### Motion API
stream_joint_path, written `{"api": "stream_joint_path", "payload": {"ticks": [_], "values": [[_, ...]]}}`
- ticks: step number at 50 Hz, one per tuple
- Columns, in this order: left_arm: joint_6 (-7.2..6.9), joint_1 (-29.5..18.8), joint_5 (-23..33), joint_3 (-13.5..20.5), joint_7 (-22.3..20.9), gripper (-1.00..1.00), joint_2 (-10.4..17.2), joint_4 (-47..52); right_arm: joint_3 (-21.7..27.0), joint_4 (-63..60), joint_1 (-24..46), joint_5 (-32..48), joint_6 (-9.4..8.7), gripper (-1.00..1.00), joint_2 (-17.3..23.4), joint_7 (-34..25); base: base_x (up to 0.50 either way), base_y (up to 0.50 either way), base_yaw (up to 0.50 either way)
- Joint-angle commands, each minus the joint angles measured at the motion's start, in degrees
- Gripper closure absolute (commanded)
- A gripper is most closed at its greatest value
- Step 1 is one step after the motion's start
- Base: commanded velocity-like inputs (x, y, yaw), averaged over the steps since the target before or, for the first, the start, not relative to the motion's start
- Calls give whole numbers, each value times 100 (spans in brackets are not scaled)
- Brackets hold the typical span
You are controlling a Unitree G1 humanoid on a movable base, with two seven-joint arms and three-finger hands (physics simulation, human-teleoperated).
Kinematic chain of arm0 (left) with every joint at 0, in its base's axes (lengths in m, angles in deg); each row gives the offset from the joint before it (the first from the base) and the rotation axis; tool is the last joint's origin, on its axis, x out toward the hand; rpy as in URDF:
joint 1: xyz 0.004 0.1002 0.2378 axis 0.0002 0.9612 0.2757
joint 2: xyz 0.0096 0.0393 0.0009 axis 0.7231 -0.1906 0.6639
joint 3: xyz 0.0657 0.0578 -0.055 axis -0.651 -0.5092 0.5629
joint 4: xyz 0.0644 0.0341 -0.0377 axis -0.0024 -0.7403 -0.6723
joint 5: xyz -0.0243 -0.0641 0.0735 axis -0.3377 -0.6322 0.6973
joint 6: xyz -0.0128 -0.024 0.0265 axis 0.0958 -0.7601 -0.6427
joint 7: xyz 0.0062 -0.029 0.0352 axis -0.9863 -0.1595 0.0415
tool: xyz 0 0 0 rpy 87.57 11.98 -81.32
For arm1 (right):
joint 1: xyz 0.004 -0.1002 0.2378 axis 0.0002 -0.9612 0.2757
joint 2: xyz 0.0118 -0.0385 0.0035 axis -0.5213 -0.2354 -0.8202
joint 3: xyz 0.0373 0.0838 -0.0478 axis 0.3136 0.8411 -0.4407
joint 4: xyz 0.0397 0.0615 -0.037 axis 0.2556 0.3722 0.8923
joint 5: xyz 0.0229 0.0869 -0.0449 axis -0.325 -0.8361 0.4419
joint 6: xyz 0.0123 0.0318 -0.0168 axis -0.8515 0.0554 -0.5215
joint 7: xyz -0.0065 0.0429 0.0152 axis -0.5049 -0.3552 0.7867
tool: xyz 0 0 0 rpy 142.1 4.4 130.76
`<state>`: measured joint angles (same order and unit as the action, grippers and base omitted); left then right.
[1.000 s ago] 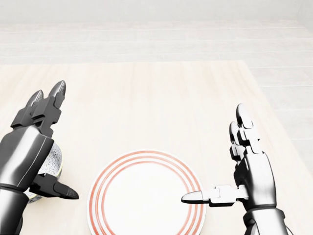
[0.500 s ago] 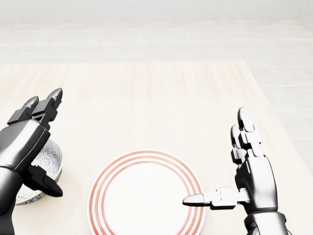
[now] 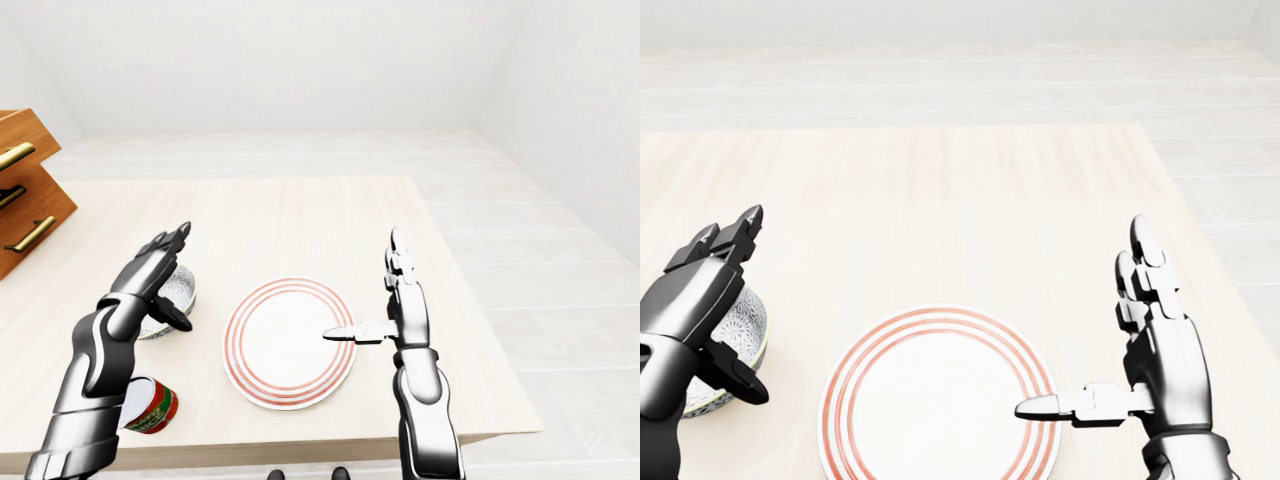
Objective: Put the bowl on the plate.
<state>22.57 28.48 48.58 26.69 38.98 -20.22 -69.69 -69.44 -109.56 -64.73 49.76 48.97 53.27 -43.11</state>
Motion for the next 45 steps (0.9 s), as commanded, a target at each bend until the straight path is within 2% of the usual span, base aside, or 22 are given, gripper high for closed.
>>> {"api": "stream_joint_path", "payload": {"ticks": [1, 18, 45], "values": [[0, 33, -32, 26, 180, -100, 125, -348, -4, -5, -9, 20, 0, -100, -7, 6, 0, 0, 0], [0, 299, 9, 187, 275, -100, 254, -423, -30, -8, -38, 21, 0, -100, -16, 10, 0, 0, 0], [0, 531, -27, 255, 586, -100, 250, -713, -72, -39, -104, 61, 0, -100, -29, 34, 0, 0, 0]]}}
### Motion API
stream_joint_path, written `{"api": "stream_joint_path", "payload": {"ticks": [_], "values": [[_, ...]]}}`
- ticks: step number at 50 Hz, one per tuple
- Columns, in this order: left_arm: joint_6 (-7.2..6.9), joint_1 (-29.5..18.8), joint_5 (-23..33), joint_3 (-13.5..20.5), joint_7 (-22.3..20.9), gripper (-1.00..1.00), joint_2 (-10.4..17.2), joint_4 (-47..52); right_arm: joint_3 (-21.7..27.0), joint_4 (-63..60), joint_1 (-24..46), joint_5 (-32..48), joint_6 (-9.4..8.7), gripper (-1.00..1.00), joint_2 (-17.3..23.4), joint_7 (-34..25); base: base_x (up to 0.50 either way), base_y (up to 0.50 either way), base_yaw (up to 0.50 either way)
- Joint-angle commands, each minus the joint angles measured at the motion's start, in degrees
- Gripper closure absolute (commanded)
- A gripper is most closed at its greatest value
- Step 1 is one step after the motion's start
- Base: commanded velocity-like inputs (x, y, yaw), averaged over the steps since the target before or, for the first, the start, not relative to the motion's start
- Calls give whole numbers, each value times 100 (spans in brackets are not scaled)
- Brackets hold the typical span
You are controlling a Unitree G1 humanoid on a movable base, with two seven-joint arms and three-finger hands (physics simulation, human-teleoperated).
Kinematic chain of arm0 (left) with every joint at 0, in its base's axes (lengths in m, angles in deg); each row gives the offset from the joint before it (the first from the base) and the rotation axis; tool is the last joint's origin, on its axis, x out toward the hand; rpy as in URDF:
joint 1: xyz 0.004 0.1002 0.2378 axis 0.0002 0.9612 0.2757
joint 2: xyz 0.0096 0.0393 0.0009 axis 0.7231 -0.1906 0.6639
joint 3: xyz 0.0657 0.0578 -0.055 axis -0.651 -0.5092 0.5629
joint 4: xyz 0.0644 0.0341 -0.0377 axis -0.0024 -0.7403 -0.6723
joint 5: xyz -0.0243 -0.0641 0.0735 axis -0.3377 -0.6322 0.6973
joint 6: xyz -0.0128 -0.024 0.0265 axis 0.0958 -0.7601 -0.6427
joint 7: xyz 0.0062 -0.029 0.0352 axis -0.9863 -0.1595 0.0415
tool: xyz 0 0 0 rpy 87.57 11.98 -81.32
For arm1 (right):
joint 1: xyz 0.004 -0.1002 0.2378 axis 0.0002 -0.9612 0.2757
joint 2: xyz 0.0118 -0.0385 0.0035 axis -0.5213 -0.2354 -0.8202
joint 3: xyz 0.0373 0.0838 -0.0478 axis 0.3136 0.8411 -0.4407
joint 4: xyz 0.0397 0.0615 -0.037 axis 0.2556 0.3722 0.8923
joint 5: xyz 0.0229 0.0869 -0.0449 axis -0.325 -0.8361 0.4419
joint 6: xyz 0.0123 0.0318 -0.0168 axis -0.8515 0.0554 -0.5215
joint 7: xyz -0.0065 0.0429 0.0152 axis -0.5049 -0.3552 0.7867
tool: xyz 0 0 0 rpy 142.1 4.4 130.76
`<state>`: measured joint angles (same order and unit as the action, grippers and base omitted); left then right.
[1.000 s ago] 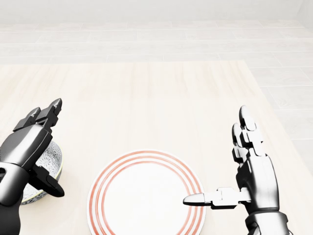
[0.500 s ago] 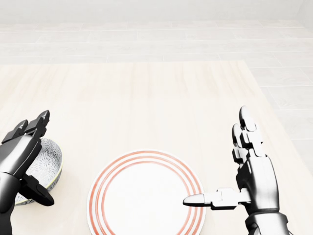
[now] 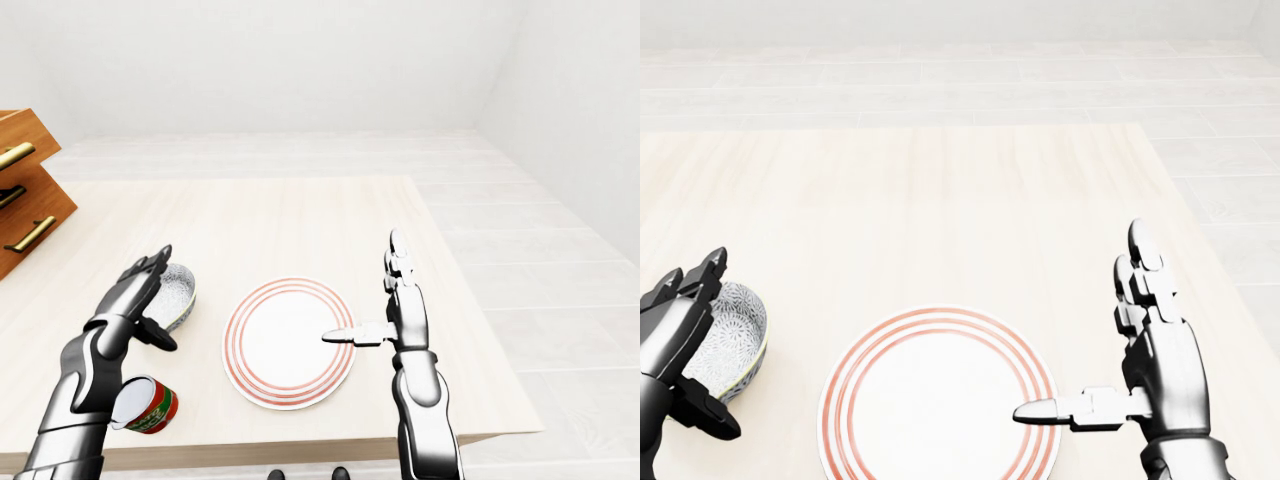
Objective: Put the bowl on the plate.
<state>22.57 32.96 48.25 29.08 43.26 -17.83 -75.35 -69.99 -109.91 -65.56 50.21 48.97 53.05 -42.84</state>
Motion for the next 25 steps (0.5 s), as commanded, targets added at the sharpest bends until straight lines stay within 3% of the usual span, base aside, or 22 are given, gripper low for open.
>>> {"api": "stream_joint_path", "payload": {"ticks": [1, 25], "values": [[0, 82, 2, 16, 174, -100, 10, -171, -24, -9, -13, 24, 0, -100, -4, 7, 0, 0, 0], [0, 127, 8, -36, 413, -100, 15, -459, -48, -222, -41, 54, 0, -100, 2, -7, 0, 0, 0]]}}
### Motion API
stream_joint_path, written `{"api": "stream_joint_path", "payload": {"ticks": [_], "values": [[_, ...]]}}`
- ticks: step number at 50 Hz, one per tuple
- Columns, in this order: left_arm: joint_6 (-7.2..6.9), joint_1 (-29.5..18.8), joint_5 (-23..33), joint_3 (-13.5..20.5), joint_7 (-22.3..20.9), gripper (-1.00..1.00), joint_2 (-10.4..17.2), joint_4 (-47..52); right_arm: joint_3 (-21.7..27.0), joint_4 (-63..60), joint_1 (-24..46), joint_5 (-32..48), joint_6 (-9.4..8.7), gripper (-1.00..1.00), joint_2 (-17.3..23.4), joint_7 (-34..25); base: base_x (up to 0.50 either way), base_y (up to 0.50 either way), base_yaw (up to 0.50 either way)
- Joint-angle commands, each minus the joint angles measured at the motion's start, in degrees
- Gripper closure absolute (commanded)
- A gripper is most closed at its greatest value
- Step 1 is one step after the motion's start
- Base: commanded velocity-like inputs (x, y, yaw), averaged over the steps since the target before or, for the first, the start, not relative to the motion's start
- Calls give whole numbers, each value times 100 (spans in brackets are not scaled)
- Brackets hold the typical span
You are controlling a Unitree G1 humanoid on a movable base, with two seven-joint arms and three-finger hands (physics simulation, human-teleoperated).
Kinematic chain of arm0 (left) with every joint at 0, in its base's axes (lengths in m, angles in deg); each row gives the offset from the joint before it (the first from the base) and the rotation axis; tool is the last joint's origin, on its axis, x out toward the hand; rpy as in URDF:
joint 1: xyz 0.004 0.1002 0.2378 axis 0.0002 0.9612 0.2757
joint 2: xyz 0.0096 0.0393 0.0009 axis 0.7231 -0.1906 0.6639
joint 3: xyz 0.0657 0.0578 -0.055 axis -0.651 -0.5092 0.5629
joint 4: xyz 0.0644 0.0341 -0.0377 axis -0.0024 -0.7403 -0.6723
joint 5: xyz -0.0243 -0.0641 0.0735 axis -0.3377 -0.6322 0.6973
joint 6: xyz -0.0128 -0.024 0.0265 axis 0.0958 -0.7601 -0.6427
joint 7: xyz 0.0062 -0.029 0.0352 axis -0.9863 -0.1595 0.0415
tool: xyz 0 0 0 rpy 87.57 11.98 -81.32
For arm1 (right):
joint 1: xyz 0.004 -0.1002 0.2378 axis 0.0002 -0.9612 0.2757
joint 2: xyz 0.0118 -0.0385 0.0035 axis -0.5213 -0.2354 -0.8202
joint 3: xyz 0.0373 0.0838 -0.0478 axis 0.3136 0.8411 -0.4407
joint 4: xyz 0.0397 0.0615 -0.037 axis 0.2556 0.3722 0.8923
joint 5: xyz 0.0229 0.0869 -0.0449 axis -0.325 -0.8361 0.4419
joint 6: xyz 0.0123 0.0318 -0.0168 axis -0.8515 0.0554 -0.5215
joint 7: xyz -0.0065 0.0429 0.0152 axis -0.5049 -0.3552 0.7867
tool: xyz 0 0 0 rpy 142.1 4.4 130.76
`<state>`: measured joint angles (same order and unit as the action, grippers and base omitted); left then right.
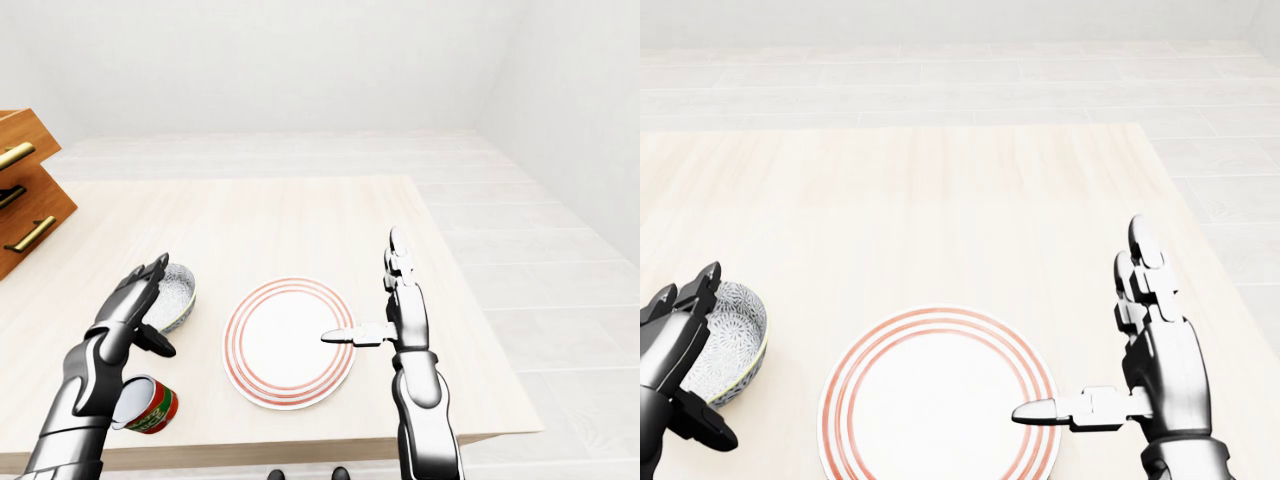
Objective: Put the bowl on the plate.
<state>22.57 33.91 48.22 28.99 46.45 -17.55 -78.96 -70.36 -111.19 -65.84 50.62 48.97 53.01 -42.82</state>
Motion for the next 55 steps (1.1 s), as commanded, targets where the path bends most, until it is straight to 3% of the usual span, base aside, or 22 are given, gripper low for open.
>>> {"api": "stream_joint_path", "payload": {"ticks": [1, 55], "values": [[0, 33, 11, -27, 94, -100, -13, -97, -10, -94, -12, 13, 0, -100, 6, -10, 0, 0, 0], [0, 28, 127, -92, 686, -100, 126, -942, -25, -109, -69, 9, 0, -100, -13, -1, 0, 0, 0]]}}
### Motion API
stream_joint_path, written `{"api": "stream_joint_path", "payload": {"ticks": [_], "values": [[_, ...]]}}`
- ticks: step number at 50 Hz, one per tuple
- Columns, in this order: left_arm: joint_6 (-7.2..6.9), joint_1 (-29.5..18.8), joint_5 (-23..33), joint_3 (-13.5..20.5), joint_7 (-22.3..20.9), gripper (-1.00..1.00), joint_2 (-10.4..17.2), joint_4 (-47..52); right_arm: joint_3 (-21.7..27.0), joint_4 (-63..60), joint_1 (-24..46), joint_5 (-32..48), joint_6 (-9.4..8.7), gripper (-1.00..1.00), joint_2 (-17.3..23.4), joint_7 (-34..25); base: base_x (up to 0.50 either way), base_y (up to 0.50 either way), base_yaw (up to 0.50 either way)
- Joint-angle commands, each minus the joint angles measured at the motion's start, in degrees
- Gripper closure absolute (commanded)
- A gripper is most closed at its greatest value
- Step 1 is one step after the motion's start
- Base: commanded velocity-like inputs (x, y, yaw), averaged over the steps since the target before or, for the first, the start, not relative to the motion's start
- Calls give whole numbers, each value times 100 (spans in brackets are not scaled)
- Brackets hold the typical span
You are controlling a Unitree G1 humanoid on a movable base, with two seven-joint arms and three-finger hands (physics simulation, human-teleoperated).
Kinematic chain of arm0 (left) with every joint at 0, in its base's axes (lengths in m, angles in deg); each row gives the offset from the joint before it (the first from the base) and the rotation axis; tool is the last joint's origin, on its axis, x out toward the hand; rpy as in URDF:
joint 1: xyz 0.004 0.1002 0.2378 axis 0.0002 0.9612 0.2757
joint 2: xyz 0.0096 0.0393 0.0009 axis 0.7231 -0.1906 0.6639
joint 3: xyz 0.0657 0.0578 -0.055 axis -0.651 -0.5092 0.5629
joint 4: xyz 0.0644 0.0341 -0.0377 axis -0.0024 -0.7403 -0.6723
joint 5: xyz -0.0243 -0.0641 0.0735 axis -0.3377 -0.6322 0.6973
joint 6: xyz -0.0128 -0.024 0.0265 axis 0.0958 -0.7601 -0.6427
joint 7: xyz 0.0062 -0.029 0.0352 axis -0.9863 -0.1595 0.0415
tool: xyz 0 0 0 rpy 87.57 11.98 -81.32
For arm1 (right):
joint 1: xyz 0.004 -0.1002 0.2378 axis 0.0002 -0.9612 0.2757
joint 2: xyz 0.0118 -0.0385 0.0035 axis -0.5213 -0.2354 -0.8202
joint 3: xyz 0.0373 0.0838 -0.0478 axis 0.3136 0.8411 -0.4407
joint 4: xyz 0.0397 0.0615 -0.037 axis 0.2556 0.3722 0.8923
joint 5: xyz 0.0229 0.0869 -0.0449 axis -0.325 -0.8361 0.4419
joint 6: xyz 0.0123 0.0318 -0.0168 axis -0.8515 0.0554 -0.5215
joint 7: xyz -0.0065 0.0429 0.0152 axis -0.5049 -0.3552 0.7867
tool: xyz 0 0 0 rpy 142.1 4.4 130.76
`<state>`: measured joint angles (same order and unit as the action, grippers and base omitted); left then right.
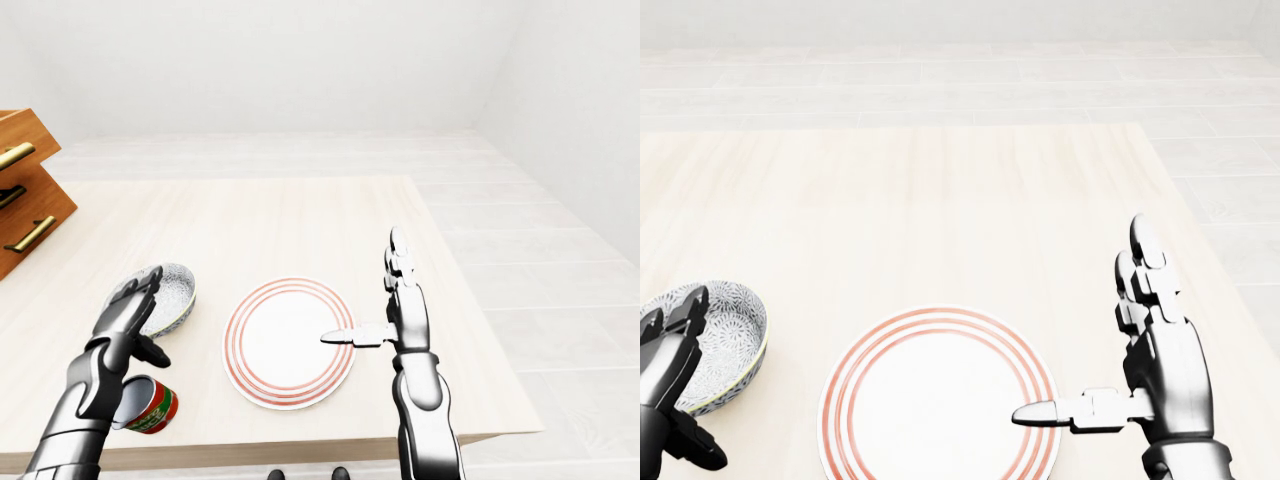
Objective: Put the bowl on the plate.
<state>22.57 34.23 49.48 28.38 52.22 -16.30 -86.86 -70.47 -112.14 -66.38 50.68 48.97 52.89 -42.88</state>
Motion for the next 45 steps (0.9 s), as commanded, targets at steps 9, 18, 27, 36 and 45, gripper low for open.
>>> {"api": "stream_joint_path", "payload": {"ticks": [9, 18, 27, 36, 45], "values": [[0, -42, -10, -56, 171, -100, 1, -280, -8, -85, -44, 4, 0, -100, 4, 1, 0, 0, 0], [0, -71, 18, -71, 165, -100, 20, -245, -4, -100, -84, 6, 0, -100, -4, -5, 0, 0, 0], [0, -61, 119, -87, 131, -47, 43, -185, 23, -208, -41, 4, 0, -100, 14, -22, 0, 0, 0], [0, -124, 168, -111, 110, -20, 37, -213, 42, -203, -35, 3, 0, -100, 10, -33, 0, 0, 0], [0, -166, 209, -124, 70, 4, 30, -205, 57, -214, -44, -7, 0, -100, 8, -50, 0, 0, 0]]}}
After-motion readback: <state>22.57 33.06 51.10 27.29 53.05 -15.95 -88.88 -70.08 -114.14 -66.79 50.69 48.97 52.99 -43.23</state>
